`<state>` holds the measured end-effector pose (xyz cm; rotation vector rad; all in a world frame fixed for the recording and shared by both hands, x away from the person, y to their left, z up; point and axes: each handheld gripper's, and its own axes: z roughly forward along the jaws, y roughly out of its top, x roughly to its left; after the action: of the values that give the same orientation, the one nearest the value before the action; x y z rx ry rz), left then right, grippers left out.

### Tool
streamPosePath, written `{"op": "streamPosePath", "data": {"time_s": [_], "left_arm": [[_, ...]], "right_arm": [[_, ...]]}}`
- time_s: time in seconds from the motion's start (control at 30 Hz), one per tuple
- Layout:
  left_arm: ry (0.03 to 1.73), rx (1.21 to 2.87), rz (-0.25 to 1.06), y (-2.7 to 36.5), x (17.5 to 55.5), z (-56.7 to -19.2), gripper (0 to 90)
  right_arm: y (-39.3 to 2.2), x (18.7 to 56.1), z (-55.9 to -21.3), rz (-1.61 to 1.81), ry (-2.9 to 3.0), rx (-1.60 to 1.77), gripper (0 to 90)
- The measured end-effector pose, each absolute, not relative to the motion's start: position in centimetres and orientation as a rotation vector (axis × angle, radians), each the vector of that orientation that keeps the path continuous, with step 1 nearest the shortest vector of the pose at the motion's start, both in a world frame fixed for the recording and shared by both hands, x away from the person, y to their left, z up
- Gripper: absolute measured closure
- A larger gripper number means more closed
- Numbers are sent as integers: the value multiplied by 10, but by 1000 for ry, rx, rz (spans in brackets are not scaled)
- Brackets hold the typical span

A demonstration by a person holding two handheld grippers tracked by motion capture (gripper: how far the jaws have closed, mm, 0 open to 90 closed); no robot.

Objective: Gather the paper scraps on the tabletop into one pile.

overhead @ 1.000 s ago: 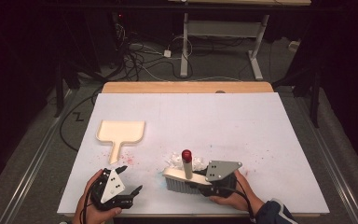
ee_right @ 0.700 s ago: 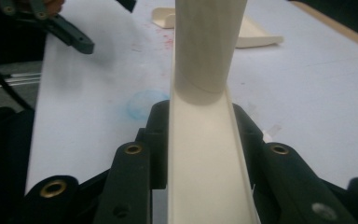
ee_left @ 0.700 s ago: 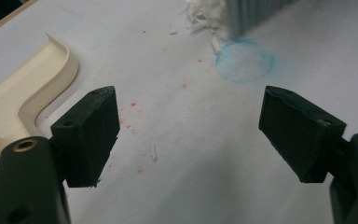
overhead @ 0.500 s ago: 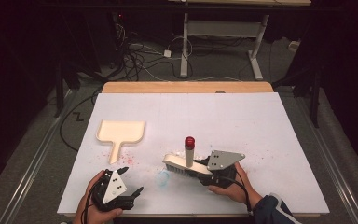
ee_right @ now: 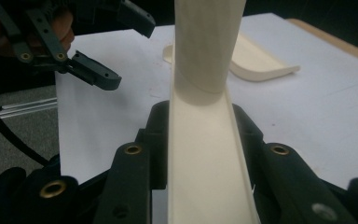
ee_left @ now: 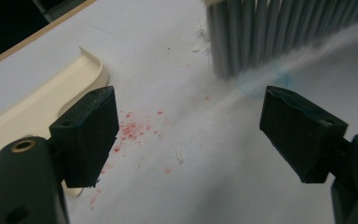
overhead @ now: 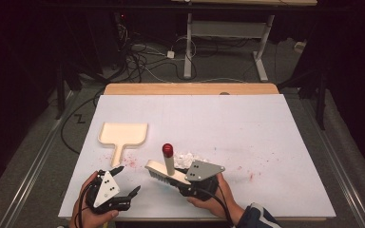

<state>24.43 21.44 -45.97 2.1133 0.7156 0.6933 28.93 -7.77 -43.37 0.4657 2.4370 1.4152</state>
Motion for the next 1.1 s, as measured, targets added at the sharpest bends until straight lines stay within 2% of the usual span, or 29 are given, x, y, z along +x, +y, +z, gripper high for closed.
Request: {"op": "streamPosePath", "data": {"time_s": [0.17,0.3,0.43,0.73,0.97,1.1], "left_arm": [[713,2125,682,214,245,-461,185],[698,2149,674,211,244,-463,185],[680,2168,660,206,244,-466,185],[656,2195,656,202,244,-467,185],[655,2199,656,201,244,-467,185],[657,2201,655,200,244,-467,185]], "right_arm": [[-60,291,-448,1322,2426,520,680],[-66,298,-443,1222,2376,621,680],[-81,306,-437,1213,2368,712,680],[-109,294,-399,1327,2332,628,679],[-151,288,-377,1300,2246,672,680],[-179,291,-380,1255,2159,790,680]]}}
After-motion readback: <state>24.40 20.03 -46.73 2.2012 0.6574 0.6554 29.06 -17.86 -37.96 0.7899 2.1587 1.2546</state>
